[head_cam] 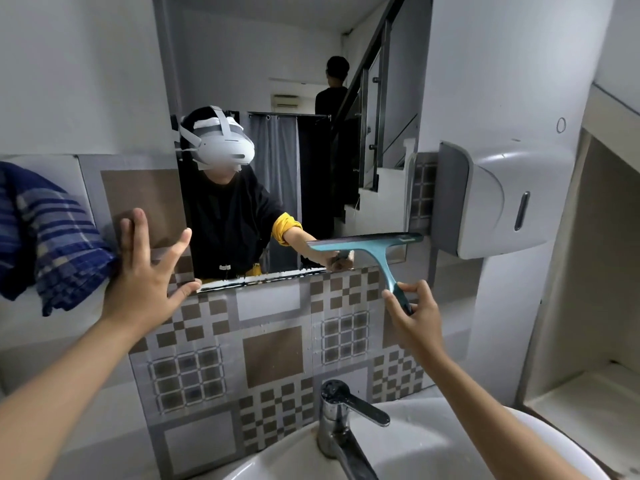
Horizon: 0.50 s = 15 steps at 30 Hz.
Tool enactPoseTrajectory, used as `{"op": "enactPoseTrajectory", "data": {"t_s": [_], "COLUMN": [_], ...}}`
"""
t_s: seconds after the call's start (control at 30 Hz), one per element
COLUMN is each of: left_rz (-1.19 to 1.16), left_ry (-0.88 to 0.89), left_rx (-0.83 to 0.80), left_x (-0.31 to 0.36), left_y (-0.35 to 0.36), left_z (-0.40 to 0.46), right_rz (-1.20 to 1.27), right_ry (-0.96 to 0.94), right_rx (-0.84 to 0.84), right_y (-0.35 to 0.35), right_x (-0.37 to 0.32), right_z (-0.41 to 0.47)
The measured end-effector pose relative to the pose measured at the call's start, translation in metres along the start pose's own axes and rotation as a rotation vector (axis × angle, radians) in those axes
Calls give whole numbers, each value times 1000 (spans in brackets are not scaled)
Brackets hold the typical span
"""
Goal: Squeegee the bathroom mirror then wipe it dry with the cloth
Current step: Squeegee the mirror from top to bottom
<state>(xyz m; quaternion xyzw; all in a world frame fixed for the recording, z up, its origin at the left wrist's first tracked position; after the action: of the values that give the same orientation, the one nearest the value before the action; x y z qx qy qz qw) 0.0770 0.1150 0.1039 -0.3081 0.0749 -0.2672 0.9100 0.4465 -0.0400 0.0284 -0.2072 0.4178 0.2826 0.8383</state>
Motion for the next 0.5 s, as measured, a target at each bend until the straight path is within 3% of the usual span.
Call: {"op": "enactPoseTrajectory", "data": {"t_s": [0.5], "left_rz": [-29], "left_ry": [-6], "left_rx": [-10], "left_x": [0], "left_y": [0], "left_z": [0], "right_rz": [474], "right_ry": [485], "right_rx": [167], "right_y": [56], "right_x": [-47], "right_z": [-38]}}
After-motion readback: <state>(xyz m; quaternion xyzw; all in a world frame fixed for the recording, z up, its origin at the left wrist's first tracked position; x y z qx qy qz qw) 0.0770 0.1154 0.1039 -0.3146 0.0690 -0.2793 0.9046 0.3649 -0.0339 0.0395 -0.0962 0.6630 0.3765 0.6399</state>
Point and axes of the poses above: each hand's wrist, its own z-axis towards the middle knuckle, its own y-axis out of the palm, x = y × z, the point moved 2 cm from there along z, towards the middle knuckle, and after that the axes turned 2 degrees about -y, right-handed, at the moved point
